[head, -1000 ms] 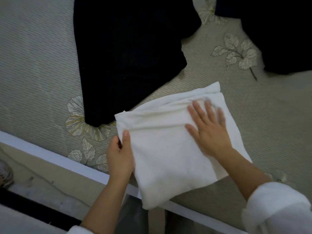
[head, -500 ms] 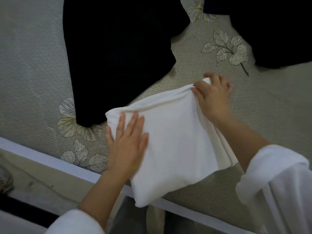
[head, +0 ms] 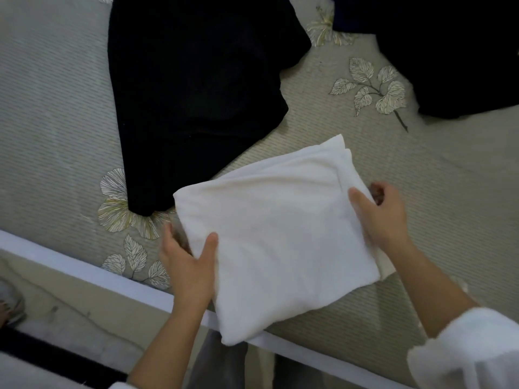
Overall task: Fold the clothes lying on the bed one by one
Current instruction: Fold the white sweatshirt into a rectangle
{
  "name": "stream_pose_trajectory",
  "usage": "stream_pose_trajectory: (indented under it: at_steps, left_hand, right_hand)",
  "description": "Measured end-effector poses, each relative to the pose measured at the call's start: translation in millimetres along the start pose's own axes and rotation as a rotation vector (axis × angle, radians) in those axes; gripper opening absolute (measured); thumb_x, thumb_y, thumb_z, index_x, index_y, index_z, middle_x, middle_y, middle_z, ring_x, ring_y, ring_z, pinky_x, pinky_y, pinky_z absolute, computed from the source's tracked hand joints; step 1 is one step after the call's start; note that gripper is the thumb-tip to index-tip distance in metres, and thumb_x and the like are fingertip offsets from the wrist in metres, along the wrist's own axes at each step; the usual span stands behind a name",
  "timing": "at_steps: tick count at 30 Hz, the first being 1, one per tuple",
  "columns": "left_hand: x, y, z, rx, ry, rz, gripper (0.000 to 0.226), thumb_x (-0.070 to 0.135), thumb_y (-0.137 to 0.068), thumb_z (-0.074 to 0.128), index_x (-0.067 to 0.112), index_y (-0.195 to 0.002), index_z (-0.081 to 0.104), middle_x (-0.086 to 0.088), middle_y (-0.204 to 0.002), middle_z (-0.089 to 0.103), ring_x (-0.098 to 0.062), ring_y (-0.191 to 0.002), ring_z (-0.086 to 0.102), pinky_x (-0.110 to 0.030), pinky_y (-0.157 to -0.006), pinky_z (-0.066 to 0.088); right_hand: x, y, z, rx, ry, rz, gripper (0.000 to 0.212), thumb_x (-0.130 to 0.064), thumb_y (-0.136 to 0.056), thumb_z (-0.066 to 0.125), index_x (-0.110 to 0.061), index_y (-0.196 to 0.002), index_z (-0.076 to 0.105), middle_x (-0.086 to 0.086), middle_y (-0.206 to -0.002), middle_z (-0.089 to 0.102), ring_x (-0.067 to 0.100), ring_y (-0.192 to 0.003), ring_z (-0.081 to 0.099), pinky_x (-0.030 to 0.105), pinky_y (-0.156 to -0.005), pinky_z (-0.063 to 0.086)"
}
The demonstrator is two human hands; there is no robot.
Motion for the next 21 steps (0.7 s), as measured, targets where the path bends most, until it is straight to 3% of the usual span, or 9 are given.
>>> stream_pose_trajectory:
  at_steps: [2,6,9,11,13,18,21]
  left_hand:
    - [-4.8,7.3,-2.0,-0.033,0.084,-0.126,0.058,0.024,-0.088,0.065,0.013,-0.138,0.039,-0.003,-0.124,0.056,-0.02,-0.111,0.057,-0.033,-0.089,0.044]
    - [-11.0,21.1,-4.0,-0.184,0.099,-0.42,0.015,0.015,-0.085,0.062,0.013,-0.099,0.057,-0.01,-0.1,0.066,-0.03,-0.091,0.063,-0.05,-0.084,0.052]
    - [-0.2,26.1,-11.2,-0.287,0.094,-0.51,0.01,0.01,-0.083,0.064,0.008,-0.093,0.063,-0.014,-0.093,0.069,-0.033,-0.087,0.065,-0.051,-0.082,0.054]
    - [16.9,29.4,-15.5,-0.32,0.078,-0.462,0.013,0.008,-0.083,0.064,0.009,-0.096,0.064,-0.012,-0.091,0.069,-0.025,-0.076,0.063,-0.035,-0.066,0.052]
    - [37.1,37.8,-17.9,-0.347,0.045,-0.391,0.011,0.007,-0.084,0.064,0.01,-0.094,0.063,-0.009,-0.088,0.068,-0.02,-0.069,0.059,-0.028,-0.057,0.044]
    - [77.9,62.8,-7.8,-0.434,-0.116,-0.192,0.008,0.009,-0.083,0.065,0.015,-0.087,0.064,-0.008,-0.092,0.068,-0.025,-0.08,0.061,-0.033,-0.068,0.046]
    - [104.2,88.0,16.6,-0.505,-0.2,-0.073,0.016,0.008,-0.083,0.065,0.014,-0.098,0.064,-0.007,-0.098,0.068,-0.028,-0.09,0.062,-0.035,-0.073,0.046]
  right_hand:
    - [-3.4,5.4,3.8,-0.099,-0.076,0.069,0.043,-0.035,-0.081,0.07,-0.013,-0.114,0.055,0.003,-0.111,0.06,0.018,-0.092,0.057,0.031,-0.072,0.043]
    - [-9.0,22.4,2.0,-0.218,-0.128,0.249,0.047,-0.028,-0.079,0.071,-0.009,-0.117,0.051,0.006,-0.108,0.058,0.018,-0.082,0.056,0.03,-0.061,0.042]
    - [-18.4,44.7,-6.9,-0.264,-0.19,0.311,0.034,-0.022,-0.076,0.068,-0.007,-0.106,0.059,0.009,-0.097,0.064,0.022,-0.078,0.06,0.029,-0.058,0.044]
    - [-25.2,64.4,-19.3,-0.251,-0.199,0.31,0.018,-0.015,-0.076,0.068,-0.008,-0.091,0.063,0.008,-0.087,0.064,0.021,-0.072,0.059,0.027,-0.056,0.043]
    - [-26.6,87.2,-32.6,-0.241,-0.202,0.302,0.011,-0.011,-0.076,0.068,-0.009,-0.086,0.064,0.007,-0.083,0.065,0.015,-0.067,0.057,0.025,-0.052,0.04]
    - [-1.5,137.6,-71.9,-0.158,-0.343,0.34,0.019,-0.001,-0.076,0.069,-0.007,-0.094,0.064,0.003,-0.081,0.063,0.011,-0.067,0.057,0.022,-0.055,0.045]
    - [28.9,160.8,-106.6,-0.058,-0.466,0.382,0.021,0.003,-0.076,0.069,-0.009,-0.092,0.064,0.002,-0.081,0.065,0.01,-0.067,0.059,0.023,-0.053,0.043]
Point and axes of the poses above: each hand's wrist, its own y-axis away from the middle knuckle, its own z-axis out of the palm, x = y × z, the point moved 7 cm from there along -y, towards the middle knuckle
